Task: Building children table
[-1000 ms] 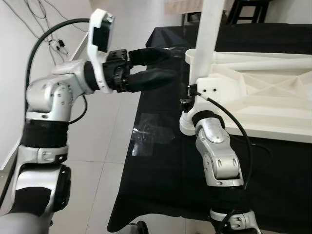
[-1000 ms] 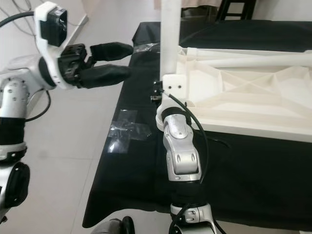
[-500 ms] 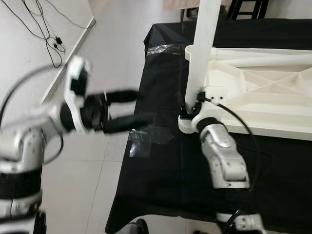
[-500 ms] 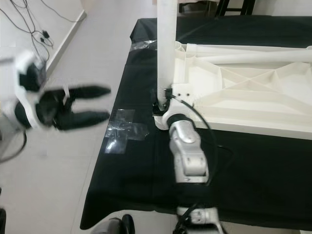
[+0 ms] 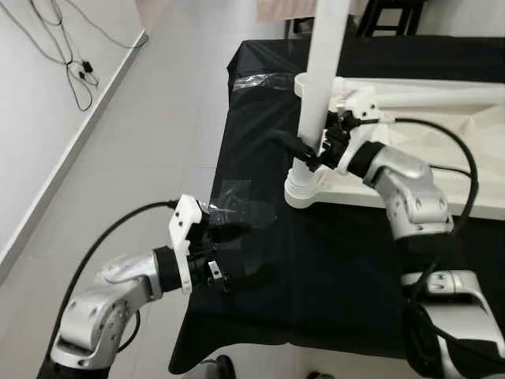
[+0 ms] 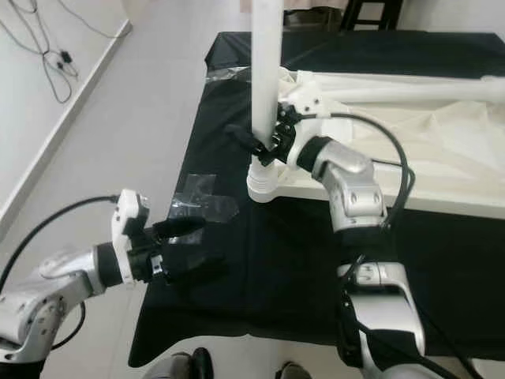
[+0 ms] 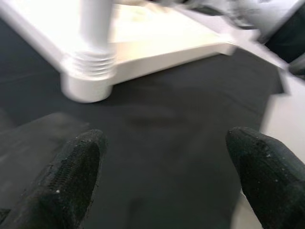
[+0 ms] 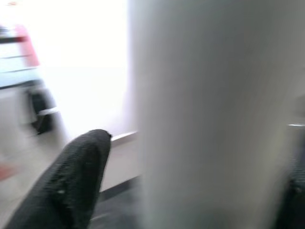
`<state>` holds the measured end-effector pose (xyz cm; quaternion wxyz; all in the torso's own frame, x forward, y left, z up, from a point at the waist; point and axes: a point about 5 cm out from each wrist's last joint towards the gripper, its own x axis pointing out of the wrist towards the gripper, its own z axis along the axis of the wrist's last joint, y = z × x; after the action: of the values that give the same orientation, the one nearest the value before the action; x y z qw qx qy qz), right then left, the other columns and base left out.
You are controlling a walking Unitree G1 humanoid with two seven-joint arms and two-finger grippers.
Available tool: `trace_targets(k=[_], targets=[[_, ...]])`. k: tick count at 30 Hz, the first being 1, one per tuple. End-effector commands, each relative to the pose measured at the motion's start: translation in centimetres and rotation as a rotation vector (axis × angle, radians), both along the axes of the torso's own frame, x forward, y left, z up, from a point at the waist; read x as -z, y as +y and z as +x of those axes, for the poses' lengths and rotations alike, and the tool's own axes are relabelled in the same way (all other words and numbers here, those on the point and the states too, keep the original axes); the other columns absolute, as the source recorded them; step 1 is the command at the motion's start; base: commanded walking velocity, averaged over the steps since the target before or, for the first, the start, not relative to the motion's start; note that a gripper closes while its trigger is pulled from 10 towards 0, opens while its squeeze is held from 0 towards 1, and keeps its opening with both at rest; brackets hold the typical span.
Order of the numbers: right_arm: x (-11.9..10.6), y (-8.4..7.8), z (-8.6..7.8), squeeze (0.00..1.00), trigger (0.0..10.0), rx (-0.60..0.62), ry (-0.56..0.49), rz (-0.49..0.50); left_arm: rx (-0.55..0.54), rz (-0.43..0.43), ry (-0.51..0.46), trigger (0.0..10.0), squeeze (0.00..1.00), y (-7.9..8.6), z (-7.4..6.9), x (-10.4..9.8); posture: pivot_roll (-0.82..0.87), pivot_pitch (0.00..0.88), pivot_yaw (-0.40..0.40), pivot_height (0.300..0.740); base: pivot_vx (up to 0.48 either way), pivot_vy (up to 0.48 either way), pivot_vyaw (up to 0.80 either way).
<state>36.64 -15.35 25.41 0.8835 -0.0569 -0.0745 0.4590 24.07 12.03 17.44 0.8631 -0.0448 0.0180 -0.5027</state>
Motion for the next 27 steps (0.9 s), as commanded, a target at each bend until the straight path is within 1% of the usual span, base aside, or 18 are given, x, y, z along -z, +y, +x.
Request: trace_targets(k=[1,2,8,11,12,13,14,15,16,17,18,19,20,21,22,24,26,27], targets=[[0.1,0.6,-0.2,0.0,3.7,-0.074,0.002,-0.005,-0.033,0.018,-0.013,10.0,0.0,0.1,-0.1,0.2,0.09,0.191,0.018,0.74,0.0,0.0,0.0],[0.2,0.5,0.3,0.0,0.0,-0.086,0.02,-0.022,-0.107,0.011,-0.004,10.0,0.0,0.4,-0.2,0.9,0.09,0.194,0.015,0.74,0.0,0.0,0.0],[0.7,0.1,0.6,0.0,0.0,-0.09,0.056,-0.02,-0.183,0.029,-0.011,10.0,0.0,0.5,-1.0,1.9,0.09,0.196,0.014,0.74,0.0,0.0,0.0],[2.9,-1.1,0.3,0.0,0.0,-0.06,0.095,-0.054,-0.307,0.018,-0.056,10.0,0.0,0.9,-1.4,2.1,0.08,0.201,0.013,0.74,0.0,0.0,0.0],[2.9,-1.1,0.3,0.0,0.0,-0.06,0.095,-0.054,-0.307,0.018,-0.056,10.0,0.0,0.9,-1.4,2.1,0.08,0.201,0.013,0.74,0.0,0.0,0.0],[4.9,-1.7,-0.4,0.0,0.0,0.0,0.141,-0.073,-0.371,0.031,-0.083,10.0,0.0,1.0,-1.5,2.3,0.07,0.205,0.01,0.74,0.0,0.0,0.0],[5.8,-1.9,-0.9,0.0,0.0,0.04,0.167,-0.078,-0.389,0.04,-0.092,10.0,0.0,1.1,-1.6,2.4,0.07,0.205,0.01,0.74,0.0,0.0,0.0],[5.8,-1.9,-0.9,0.0,0.0,0.04,0.167,-0.078,-0.389,0.04,-0.092,10.0,0.0,1.1,-1.6,2.4,0.07,0.205,0.01,0.74,0.0,0.0,0.0],[7.0,-1.8,-1.7,0.0,0.0,0.069,0.198,-0.083,-0.402,0.052,-0.102,10.0,0.0,1.1,-1.6,2.5,0.06,0.204,0.004,0.74,0.0,0.0,0.0],[8.9,-1.3,-3.4,0.0,0.0,0.123,0.252,-0.098,-0.403,0.06,-0.111,10.0,0.0,1.0,-1.8,2.5,0.06,0.203,-0.006,0.74,0.0,0.0,0.0],[8.9,-1.3,-3.4,0.0,0.0,0.123,0.252,-0.098,-0.403,0.06,-0.111,10.0,0.0,1.0,-1.8,2.5,0.06,0.203,-0.006,0.74,0.0,0.0,0.0],[10.4,-0.8,-4.4,0.0,0.0,0.266,0.28,-0.107,-0.402,0.067,-0.121,10.0,0.0,0.9,-1.9,2.6,0.06,0.203,-0.006,0.74,0.0,0.0,0.0],[11.8,-1.4,-5.5,0.0,0.0,0.646,0.329,-0.001,-0.404,0.078,-0.133,10.0,0.0,0.8,-1.9,2.7,0.04,0.201,0.015,0.74,0.0,0.0,0.0],[13.0,-1.3,-6.9,0.0,0.0,0.788,0.403,0.028,-0.408,0.084,-0.142,10.0,0.0,0.7,-1.8,2.7,0.04,0.204,0.031,0.74,0.0,0.0,0.0],[13.0,-1.3,-6.9,0.0,0.0,0.788,0.403,0.028,-0.408,0.084,-0.142,10.0,0.0,0.7,-1.8,2.7,0.04,0.204,0.031,0.74,0.0,0.0,0.0],[13.7,-0.9,-7.7,0.0,0.0,0.852,0.451,0.065,-0.407,0.094,-0.15,10.0,0.0,0.5,-1.7,2.8,0.04,0.206,0.037,0.74,0.0,0.0,0.0],[13.0,-0.6,-7.2,0.0,0.0,0.826,0.372,0.013,-0.384,0.112,-0.16,10.0,0.0,0.4,-1.5,3.1,0.02,0.179,0.051,0.74,0.0,0.0,0.0],[13.0,-0.6,-7.2,0.0,0.0,0.826,0.372,0.013,-0.384,0.112,-0.16,10.0,0.0,0.4,-1.5,3.1,0.02,0.179,0.051,0.74,0.0,0.0,0.0]])
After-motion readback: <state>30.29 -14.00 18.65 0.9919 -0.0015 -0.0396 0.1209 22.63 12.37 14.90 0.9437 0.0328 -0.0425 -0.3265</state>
